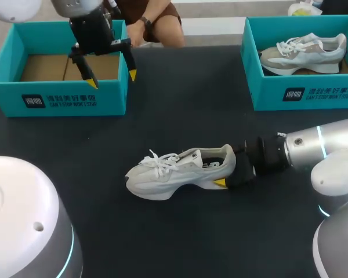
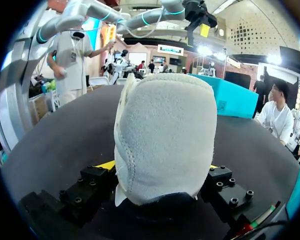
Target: Take the shoe out of the shoebox, open the shoe tongue, remove and reinsert the insole, then place the shoe into the shoebox
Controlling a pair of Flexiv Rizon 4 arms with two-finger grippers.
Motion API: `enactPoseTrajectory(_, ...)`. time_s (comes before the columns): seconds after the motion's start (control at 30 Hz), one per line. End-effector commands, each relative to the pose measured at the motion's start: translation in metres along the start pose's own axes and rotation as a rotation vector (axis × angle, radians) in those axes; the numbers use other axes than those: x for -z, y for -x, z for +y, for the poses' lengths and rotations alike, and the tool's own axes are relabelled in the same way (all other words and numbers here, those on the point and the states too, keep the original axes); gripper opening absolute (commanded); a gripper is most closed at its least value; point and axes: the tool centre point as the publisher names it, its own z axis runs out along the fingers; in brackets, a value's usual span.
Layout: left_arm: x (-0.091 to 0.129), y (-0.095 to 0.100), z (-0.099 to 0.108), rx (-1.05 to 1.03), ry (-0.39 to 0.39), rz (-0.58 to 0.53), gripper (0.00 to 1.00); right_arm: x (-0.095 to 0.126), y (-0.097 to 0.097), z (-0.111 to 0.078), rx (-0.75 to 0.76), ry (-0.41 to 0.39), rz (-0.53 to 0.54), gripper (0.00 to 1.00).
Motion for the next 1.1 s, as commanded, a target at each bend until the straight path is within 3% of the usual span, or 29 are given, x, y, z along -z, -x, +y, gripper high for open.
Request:
enactPoseTrajectory(0.03, 0.000, 0.001, 0.001, -0.001, -0.002, 0.002, 1.00, -0.003, 0.003, -0.003, 0.000, -0.004, -0.002, 0.00)
enactPoseTrajectory(0.1, 0.000, 0.001, 0.001, -0.001, -0.002, 0.002, 1.00, -0.003, 0.003, -0.003, 0.000, -0.004, -0.002, 0.00)
enactPoseTrajectory(0.23, -0.015, -0.019, 0.023, 0.002, 0.024, -0.027, 1.00, -0.003, 0.003, -0.003, 0.000, -0.004, -0.002, 0.00)
enactPoseTrajectory(0.63, -0.043, -0.063, 0.071, -0.057, 0.009, -0.129, 1.00, -0.003, 0.003, -0.003, 0.000, -0.004, -0.002, 0.00)
enactPoseTrajectory(1.1, -0.083, -0.108, 0.111, -0.127, -0.023, -0.183, 1.00, -0.003, 0.003, -0.003, 0.000, -0.004, -0.002, 0.00)
